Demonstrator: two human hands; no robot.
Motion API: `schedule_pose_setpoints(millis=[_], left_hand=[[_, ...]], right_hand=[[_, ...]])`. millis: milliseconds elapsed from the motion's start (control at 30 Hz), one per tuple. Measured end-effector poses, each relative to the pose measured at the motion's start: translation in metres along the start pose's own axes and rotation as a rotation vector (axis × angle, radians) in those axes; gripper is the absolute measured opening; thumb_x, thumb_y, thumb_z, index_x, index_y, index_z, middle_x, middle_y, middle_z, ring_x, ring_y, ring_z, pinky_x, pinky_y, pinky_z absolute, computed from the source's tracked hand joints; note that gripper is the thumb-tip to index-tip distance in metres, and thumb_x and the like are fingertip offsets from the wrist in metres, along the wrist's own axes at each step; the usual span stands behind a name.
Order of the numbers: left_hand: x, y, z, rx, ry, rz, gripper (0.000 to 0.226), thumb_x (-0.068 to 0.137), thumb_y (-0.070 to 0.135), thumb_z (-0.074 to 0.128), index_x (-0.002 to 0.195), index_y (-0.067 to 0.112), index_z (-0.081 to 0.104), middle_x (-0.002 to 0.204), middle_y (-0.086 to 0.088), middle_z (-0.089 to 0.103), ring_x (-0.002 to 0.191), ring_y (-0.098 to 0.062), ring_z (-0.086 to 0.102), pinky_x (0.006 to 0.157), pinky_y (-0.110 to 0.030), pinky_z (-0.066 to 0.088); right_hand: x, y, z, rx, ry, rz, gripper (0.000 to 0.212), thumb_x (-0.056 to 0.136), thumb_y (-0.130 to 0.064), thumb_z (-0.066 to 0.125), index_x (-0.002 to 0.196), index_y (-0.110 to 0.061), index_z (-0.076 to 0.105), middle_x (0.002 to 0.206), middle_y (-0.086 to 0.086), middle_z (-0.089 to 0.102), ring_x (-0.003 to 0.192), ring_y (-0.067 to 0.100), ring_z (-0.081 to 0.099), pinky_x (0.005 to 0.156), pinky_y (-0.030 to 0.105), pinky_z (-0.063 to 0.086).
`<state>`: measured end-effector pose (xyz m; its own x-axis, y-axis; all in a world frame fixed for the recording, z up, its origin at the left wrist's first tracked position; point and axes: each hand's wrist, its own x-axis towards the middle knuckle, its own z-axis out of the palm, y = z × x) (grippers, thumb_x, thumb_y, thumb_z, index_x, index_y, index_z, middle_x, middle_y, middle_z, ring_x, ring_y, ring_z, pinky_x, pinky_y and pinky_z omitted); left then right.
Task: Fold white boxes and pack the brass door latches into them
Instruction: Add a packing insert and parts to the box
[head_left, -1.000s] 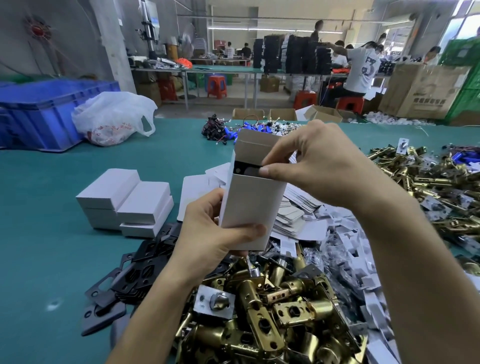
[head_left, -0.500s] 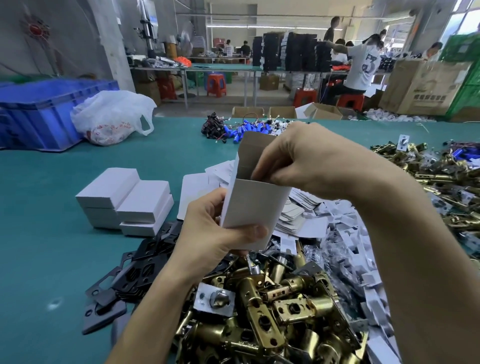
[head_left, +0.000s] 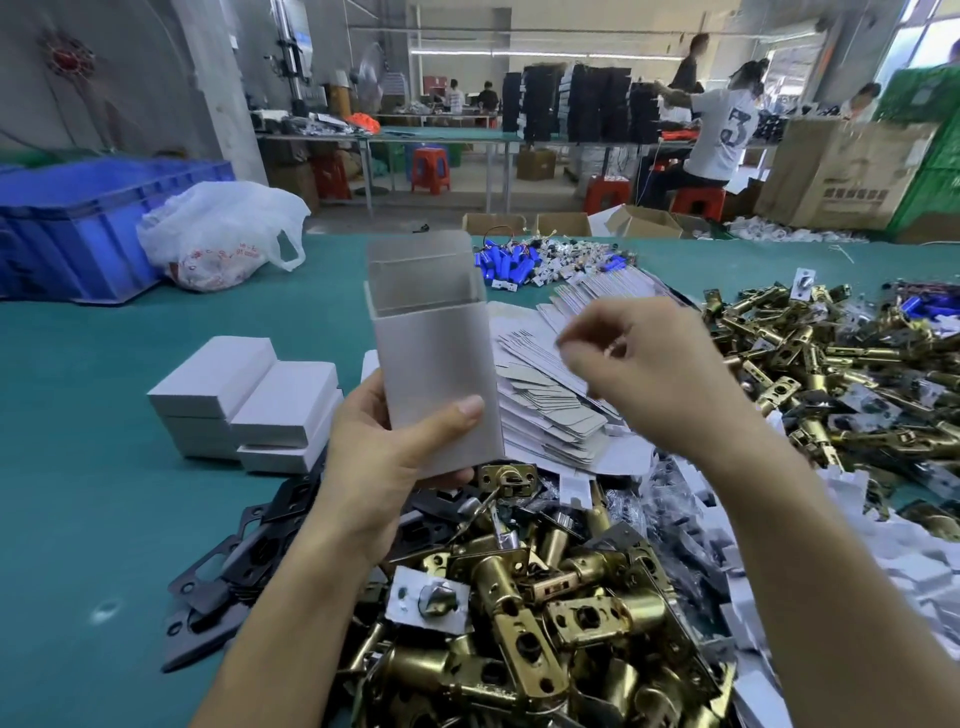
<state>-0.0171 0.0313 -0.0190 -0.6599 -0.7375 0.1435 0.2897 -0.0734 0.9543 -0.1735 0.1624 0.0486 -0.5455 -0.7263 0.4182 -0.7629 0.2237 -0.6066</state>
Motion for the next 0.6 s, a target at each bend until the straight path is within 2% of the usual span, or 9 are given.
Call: schedule_pose_setpoints(millis=[67, 133, 233, 333, 433, 500, 600], left_hand=[[-0.002, 0.0, 0.003, 0.053, -0.089, 0.006, 0.036, 0.057, 0.025, 0.092, 0.087, 0.035, 0.075, 0.092, -0.008, 0.077, 0.069, -0.029, 0.074, 0.047, -0.035, 0.057], [-0.004, -0.002, 0.008, 0.075, -0.16, 0.007, 0.038, 0.063, 0.021, 0.088, 0.097, 0.029, 0.072, 0.09, -0.007, 0.076, 0.068, -0.026, 0.075, 0.047, -0.03, 0.055], [-0.005, -0.004, 0.012, 0.061, -0.215, 0.004, 0.047, 0.071, 0.018, 0.083, 0.113, 0.015, 0.064, 0.09, -0.004, 0.076, 0.071, -0.026, 0.075, 0.049, -0.028, 0.056], [-0.006, -0.003, 0.01, 0.006, -0.208, -0.012, 0.06, 0.067, 0.025, 0.089, 0.118, 0.012, 0.061, 0.093, -0.003, 0.076, 0.075, -0.03, 0.076, 0.05, -0.03, 0.058], [-0.006, -0.002, 0.01, -0.004, -0.213, 0.004, 0.047, 0.064, 0.028, 0.09, 0.106, 0.025, 0.07, 0.094, -0.003, 0.076, 0.079, -0.031, 0.076, 0.05, -0.032, 0.058], [-0.006, -0.002, 0.011, 0.006, -0.221, 0.007, 0.038, 0.066, 0.026, 0.091, 0.098, 0.032, 0.072, 0.093, -0.002, 0.076, 0.079, -0.031, 0.076, 0.049, -0.032, 0.058], [-0.007, -0.001, 0.01, 0.015, -0.23, 0.018, 0.043, 0.065, 0.029, 0.09, 0.103, 0.029, 0.071, 0.095, -0.002, 0.075, 0.081, -0.031, 0.076, 0.05, -0.034, 0.058]], right_hand=[[-0.005, 0.014, 0.008, -0.195, -0.32, 0.123, 0.012, 0.088, -0.015, 0.069, 0.084, -0.026, 0.073, 0.079, -0.01, 0.068, 0.065, -0.004, 0.059, 0.067, 0.02, 0.054], [-0.01, 0.025, 0.016, -0.306, -0.458, 0.205, 0.019, 0.086, -0.013, 0.071, 0.078, -0.03, 0.07, 0.078, -0.01, 0.067, 0.071, 0.0, 0.061, 0.068, 0.023, 0.055], [-0.018, 0.042, 0.021, -0.406, -0.446, 0.338, 0.024, 0.085, -0.006, 0.064, 0.077, -0.028, 0.065, 0.091, -0.002, 0.067, 0.083, 0.014, 0.066, 0.08, 0.039, 0.059], [-0.026, 0.053, 0.022, -0.49, -0.497, 0.45, 0.015, 0.083, -0.008, 0.065, 0.09, -0.02, 0.071, 0.103, 0.006, 0.066, 0.088, 0.026, 0.068, 0.081, 0.043, 0.059], [-0.033, 0.057, 0.027, -0.603, -0.492, 0.474, 0.016, 0.081, -0.015, 0.068, 0.097, -0.017, 0.065, 0.103, 0.007, 0.06, 0.096, 0.029, 0.064, 0.083, 0.041, 0.056], [-0.037, 0.055, 0.031, -0.665, -0.48, 0.48, 0.021, 0.082, -0.016, 0.069, 0.101, -0.013, 0.062, 0.096, 0.007, 0.055, 0.095, 0.032, 0.063, 0.077, 0.035, 0.053], [-0.042, 0.055, 0.035, -0.696, -0.461, 0.521, 0.023, 0.084, -0.018, 0.069, 0.087, -0.012, 0.048, 0.093, 0.006, 0.044, 0.092, 0.033, 0.058, 0.07, 0.034, 0.046]])
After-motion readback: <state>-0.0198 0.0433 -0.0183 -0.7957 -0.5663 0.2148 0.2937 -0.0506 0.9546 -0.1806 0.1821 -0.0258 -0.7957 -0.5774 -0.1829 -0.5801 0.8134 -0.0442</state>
